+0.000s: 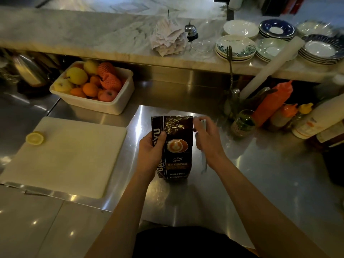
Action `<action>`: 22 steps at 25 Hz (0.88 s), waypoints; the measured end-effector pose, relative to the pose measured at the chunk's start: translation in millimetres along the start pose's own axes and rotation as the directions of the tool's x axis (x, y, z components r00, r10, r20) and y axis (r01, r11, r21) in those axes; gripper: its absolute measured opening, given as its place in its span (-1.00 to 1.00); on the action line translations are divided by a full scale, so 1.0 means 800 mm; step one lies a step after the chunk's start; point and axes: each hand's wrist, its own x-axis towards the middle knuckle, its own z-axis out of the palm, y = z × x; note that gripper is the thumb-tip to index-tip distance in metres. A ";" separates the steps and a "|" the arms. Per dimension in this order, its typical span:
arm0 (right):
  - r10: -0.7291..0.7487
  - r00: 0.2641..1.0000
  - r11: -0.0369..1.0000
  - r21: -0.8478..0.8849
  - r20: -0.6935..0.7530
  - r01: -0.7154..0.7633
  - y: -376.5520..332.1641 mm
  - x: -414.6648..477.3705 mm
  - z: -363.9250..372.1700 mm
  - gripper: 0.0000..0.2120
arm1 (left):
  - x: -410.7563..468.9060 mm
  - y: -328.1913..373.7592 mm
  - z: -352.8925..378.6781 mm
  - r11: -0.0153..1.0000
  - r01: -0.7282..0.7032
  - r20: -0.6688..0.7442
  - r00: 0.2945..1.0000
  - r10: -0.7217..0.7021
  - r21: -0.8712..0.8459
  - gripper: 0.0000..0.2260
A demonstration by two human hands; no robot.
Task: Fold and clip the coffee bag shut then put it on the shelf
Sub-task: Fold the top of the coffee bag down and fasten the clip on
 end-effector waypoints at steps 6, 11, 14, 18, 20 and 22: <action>-0.192 0.980 0.969 -0.172 -0.062 0.179 -0.010 0.011 0.035 -0.95 | 0.020 0.001 -0.007 0.995 -0.071 -0.027 0.997 0.073 0.075 -0.74; -0.117 0.989 0.944 -0.319 -0.093 0.081 0.013 0.027 0.057 -0.89 | 0.045 0.004 -0.020 0.955 -0.164 -0.046 0.983 0.180 0.246 -0.74; -0.060 0.995 0.954 -0.300 -0.082 0.033 0.028 0.027 0.066 -0.88 | 0.066 -0.005 -0.028 0.941 -0.107 -0.013 0.993 0.117 0.321 -0.71; -0.060 0.995 0.929 -0.369 -0.084 0.025 0.032 0.027 0.072 -0.84 | 0.060 -0.010 -0.023 0.940 -0.110 -0.048 0.990 0.132 0.322 -0.72; -0.082 0.991 0.905 -0.424 -0.102 0.031 0.029 0.028 0.076 -0.78 | 0.057 -0.006 -0.019 0.947 -0.091 -0.088 0.988 0.123 0.308 -0.72; -0.074 0.992 0.909 -0.416 -0.105 0.024 0.029 0.026 0.078 -0.70 | 0.059 -0.003 -0.019 0.950 -0.075 -0.090 0.990 0.107 0.304 -0.67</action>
